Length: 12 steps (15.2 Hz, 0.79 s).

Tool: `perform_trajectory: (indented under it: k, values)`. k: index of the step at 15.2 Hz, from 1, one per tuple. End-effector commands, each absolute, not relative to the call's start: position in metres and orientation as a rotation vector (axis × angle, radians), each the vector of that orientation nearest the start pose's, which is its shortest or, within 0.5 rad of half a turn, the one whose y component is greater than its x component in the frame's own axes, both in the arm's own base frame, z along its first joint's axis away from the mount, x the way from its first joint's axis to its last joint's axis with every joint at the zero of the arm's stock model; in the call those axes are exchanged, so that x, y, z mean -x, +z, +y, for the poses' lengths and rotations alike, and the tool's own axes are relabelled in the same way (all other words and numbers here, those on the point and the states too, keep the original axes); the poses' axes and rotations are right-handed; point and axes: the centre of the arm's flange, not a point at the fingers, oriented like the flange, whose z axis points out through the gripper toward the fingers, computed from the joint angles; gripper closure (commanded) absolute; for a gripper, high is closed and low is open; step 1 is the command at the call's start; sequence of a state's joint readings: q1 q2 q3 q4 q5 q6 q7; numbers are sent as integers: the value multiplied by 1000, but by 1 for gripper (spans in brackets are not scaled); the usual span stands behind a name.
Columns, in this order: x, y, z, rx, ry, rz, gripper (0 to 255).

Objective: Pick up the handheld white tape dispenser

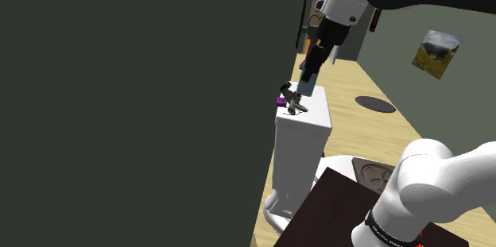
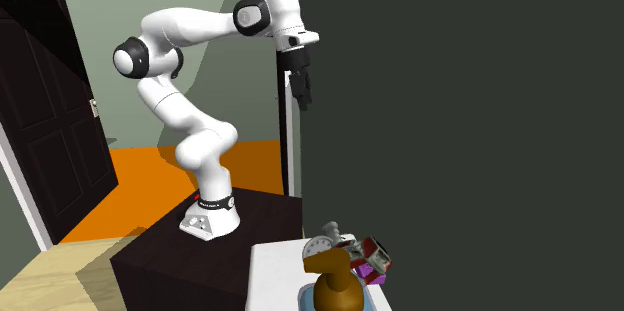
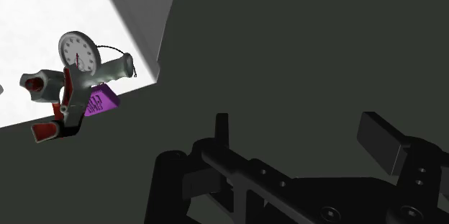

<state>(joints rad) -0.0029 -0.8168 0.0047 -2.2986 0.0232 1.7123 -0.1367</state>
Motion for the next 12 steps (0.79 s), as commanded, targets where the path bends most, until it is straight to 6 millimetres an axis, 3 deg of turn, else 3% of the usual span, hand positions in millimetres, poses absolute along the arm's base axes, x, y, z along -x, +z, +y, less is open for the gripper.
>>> perform_trajectory:
  k: [1, 12]
  values:
    - [-311, 642, 3, 3109, -362, -213, 0]
    - [-371, 558, -78, 3156, -539, 116, 0]
